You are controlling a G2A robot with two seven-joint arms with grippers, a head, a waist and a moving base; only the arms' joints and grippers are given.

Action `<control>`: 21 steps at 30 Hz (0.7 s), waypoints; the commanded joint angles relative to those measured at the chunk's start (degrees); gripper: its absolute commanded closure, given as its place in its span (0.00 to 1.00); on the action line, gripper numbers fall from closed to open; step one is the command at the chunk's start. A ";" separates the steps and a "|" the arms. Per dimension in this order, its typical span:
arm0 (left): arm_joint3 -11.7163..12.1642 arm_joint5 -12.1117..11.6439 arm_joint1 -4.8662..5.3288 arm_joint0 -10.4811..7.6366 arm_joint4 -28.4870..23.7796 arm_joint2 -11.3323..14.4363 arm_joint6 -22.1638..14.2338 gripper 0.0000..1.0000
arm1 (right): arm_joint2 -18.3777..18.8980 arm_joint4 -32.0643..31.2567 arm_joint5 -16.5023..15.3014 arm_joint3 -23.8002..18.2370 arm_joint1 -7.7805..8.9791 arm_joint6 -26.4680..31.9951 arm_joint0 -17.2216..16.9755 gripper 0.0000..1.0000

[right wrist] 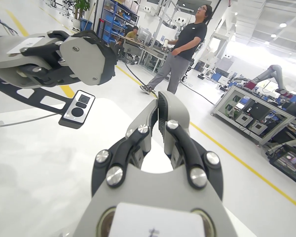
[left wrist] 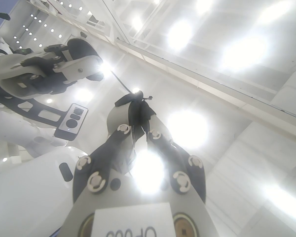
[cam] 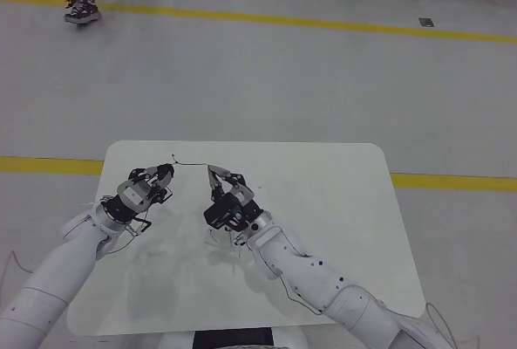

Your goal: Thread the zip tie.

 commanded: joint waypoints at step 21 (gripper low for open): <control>0.00 0.00 0.00 0.00 0.00 0.00 0.00 1.00 | 0.99 0.00 -1.04 -0.11 0.27 0.00 -0.85 1.00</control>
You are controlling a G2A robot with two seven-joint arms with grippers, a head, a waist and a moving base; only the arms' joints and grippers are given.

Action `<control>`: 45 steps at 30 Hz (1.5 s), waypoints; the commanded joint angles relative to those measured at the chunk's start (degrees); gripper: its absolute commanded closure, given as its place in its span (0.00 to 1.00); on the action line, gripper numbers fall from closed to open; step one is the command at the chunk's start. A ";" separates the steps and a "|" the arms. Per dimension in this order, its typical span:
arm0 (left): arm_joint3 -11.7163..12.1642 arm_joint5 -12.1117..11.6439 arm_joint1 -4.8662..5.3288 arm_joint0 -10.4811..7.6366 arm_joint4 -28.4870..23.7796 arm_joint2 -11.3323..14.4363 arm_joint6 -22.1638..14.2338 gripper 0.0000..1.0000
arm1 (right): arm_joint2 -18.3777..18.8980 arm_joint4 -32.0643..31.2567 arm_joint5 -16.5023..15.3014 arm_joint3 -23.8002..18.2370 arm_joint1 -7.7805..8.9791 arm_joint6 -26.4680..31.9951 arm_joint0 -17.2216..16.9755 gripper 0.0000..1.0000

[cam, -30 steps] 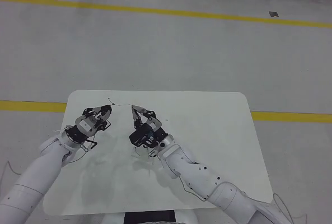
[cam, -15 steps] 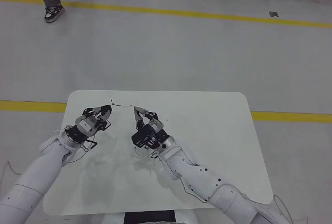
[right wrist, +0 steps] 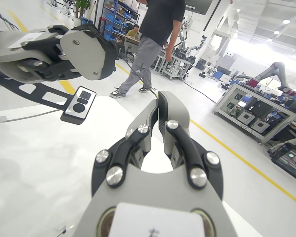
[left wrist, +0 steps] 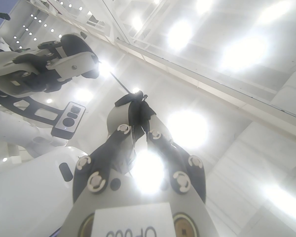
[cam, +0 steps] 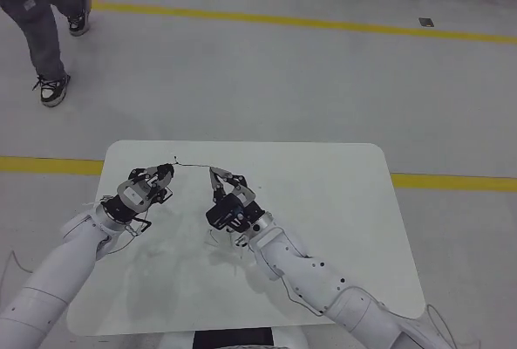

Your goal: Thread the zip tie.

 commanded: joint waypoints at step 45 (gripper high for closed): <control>0.00 0.00 0.00 0.00 0.00 0.00 0.00 1.00 | 1.16 0.63 -12.19 -1.84 2.45 4.03 -3.26 0.00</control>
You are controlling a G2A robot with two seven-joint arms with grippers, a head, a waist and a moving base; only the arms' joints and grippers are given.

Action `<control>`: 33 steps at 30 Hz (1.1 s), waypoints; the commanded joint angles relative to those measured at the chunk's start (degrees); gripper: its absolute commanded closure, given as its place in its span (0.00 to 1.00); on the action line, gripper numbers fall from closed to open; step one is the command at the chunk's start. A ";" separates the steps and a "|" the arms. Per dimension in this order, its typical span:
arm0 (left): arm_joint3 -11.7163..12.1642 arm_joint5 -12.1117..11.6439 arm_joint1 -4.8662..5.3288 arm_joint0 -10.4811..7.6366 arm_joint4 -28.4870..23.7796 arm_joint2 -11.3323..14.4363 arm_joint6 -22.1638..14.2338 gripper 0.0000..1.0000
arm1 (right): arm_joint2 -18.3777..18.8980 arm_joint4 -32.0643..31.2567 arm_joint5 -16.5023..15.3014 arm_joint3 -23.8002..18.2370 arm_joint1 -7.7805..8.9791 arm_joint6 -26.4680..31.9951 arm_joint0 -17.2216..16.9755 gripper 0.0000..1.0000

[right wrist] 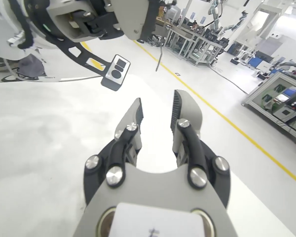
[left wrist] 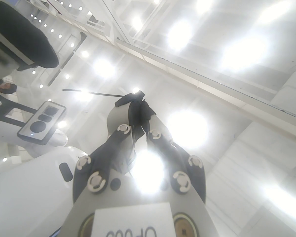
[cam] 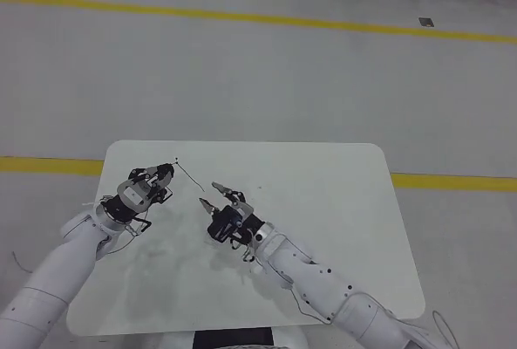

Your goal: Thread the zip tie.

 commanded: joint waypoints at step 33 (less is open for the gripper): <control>0.00 0.00 0.00 0.00 0.00 0.00 0.00 1.00 | -0.92 -0.31 1.64 5.08 -7.15 -7.26 4.20 0.90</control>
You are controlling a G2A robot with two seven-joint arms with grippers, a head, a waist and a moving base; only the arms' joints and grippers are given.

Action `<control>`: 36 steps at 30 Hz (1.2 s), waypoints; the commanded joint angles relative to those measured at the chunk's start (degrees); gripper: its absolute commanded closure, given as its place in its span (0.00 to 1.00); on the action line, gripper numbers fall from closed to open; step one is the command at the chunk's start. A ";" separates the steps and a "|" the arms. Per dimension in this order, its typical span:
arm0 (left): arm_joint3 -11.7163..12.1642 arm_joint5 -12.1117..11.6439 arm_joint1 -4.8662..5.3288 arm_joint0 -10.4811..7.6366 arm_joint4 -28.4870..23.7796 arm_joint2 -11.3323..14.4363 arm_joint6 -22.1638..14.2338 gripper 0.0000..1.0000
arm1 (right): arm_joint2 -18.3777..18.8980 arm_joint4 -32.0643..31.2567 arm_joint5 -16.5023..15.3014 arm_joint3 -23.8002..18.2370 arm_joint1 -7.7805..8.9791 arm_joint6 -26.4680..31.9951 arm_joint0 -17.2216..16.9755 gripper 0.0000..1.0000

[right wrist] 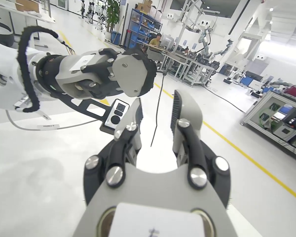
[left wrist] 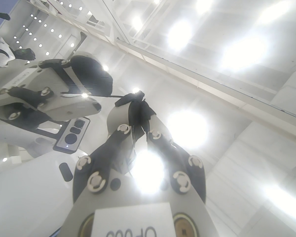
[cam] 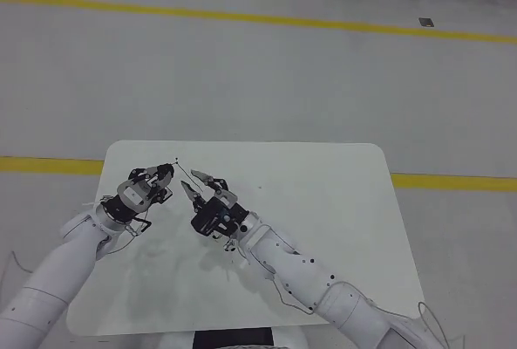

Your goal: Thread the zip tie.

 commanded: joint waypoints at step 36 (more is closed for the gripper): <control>0.00 0.00 0.00 0.00 0.00 0.00 0.00 1.00 | 1.45 -0.43 0.11 0.73 -1.04 -2.87 -0.80 1.00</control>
